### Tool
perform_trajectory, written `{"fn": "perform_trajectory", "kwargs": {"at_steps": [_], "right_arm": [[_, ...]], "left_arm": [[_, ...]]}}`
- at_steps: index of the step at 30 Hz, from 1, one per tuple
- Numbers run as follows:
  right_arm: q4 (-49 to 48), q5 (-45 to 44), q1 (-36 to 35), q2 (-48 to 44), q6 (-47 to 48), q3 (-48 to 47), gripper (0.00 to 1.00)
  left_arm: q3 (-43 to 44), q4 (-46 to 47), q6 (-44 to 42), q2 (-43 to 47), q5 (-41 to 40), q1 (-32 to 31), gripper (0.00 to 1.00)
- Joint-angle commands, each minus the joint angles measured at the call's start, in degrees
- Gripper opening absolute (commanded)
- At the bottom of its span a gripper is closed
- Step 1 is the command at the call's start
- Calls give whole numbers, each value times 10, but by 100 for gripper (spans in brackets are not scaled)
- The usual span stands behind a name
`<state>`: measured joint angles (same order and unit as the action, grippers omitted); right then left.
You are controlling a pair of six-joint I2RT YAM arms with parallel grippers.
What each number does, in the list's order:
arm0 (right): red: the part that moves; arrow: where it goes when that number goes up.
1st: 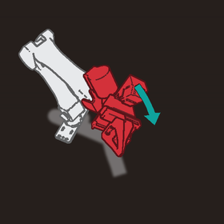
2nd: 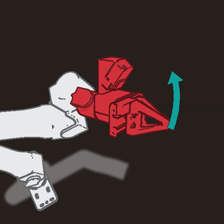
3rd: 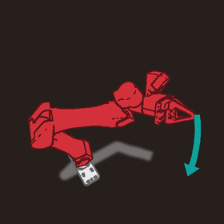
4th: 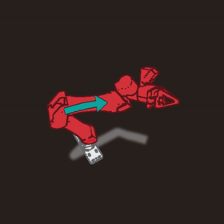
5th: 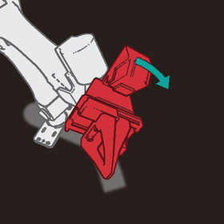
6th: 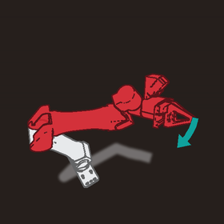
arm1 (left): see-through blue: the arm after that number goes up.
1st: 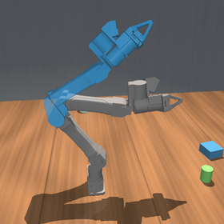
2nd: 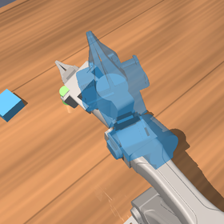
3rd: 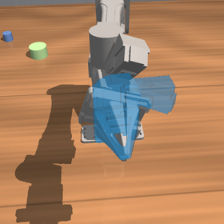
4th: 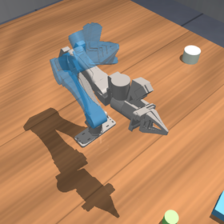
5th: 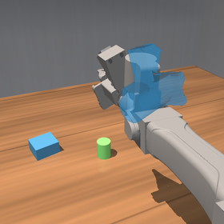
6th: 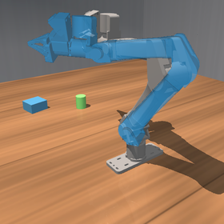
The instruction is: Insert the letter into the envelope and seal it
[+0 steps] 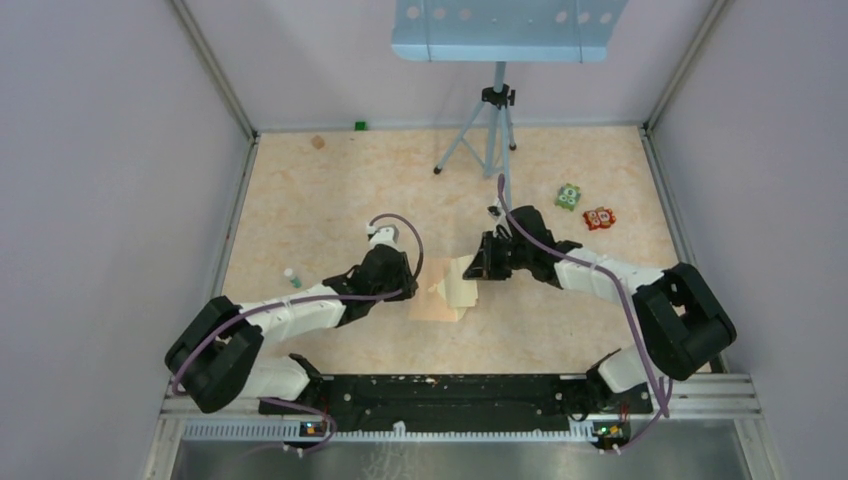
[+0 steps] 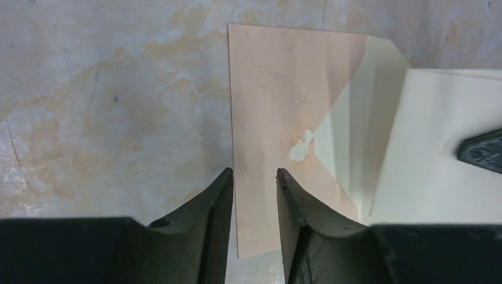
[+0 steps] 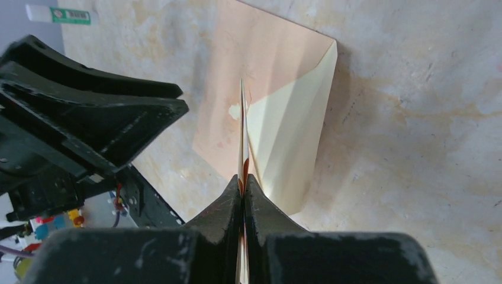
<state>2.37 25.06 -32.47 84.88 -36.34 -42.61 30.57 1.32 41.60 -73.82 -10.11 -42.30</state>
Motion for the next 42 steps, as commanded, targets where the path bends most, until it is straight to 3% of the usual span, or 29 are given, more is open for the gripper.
{"fn": "perform_trajectory", "kwargs": {"at_steps": [1, 15, 42], "right_arm": [[-54, -37, 4, -37, -34, 20, 0], [-99, -85, 4, -47, -29, 62, 0], [-120, -99, -3, -55, 23, 122, 0]], "left_arm": [[16, 30, -27, -24, 10, 3, 38], [-4, 23, 2, -47, 50, 3, 30], [-61, 29, 82, -4, 86, -25, 12]]}}
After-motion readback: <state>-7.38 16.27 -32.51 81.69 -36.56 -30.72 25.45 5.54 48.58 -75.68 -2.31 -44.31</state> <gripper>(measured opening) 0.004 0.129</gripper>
